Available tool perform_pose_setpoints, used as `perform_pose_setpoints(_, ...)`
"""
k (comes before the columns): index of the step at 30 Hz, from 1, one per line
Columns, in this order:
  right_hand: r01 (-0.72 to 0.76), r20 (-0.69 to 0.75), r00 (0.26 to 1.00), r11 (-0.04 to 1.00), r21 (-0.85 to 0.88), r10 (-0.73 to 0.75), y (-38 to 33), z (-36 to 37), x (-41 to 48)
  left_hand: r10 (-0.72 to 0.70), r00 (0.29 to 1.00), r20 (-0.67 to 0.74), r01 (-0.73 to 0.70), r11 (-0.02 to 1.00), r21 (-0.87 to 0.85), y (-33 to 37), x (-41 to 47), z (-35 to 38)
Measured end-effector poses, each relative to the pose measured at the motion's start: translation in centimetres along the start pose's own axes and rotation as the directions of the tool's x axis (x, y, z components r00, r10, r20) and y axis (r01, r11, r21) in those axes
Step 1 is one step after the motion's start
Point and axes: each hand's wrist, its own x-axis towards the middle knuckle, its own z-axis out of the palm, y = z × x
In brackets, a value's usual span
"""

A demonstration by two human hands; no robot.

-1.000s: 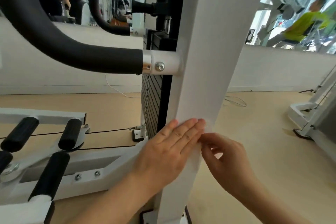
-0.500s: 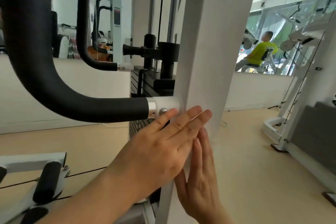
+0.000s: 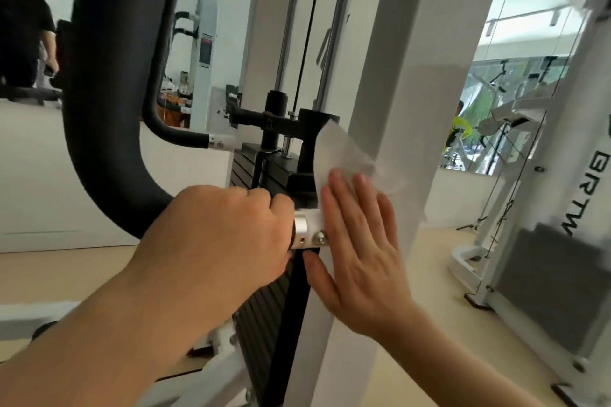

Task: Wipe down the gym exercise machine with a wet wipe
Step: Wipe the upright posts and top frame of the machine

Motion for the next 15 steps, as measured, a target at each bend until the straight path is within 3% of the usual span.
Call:
perform_pose_setpoints(2,0.04,-0.011,0.999,0.999,0.01,-0.04,0.2,-0.2,0.2,0.002,0.998,-0.058,-0.003,1.0,-0.011,-0.2,0.2,-0.5)
perform_pose_setpoints(4,0.042,0.012,0.999,0.999,0.026,-0.042,0.1,-0.5,-0.9,0.009,1.0,-0.004,-0.009,0.997,-0.075,-0.2,1.0,-1.0)
perform_pose_setpoints(8,0.086,0.031,0.996,0.996,0.03,-0.087,1.4,-1.5,-0.7,0.019,0.999,0.042,-0.004,0.942,-0.334,-0.1,1.4,-0.8)
perform_pose_setpoints(10,-0.012,-0.005,1.0,0.997,0.074,0.012,3.0,-2.1,1.7,-0.024,0.989,-0.144,-0.043,0.895,-0.444,0.3,1.6,-0.8)
perform_pose_setpoints(12,-0.208,-0.017,0.977,0.966,0.154,0.213,3.3,-2.4,3.6,-0.086,0.957,-0.278,-0.078,0.843,-0.532,0.8,2.8,-1.3)
perform_pose_setpoints(15,-0.358,0.069,0.934,0.919,0.167,0.351,0.5,-1.7,1.9,-0.106,0.928,-0.356,-0.159,0.753,-0.639,1.2,5.6,-2.5)
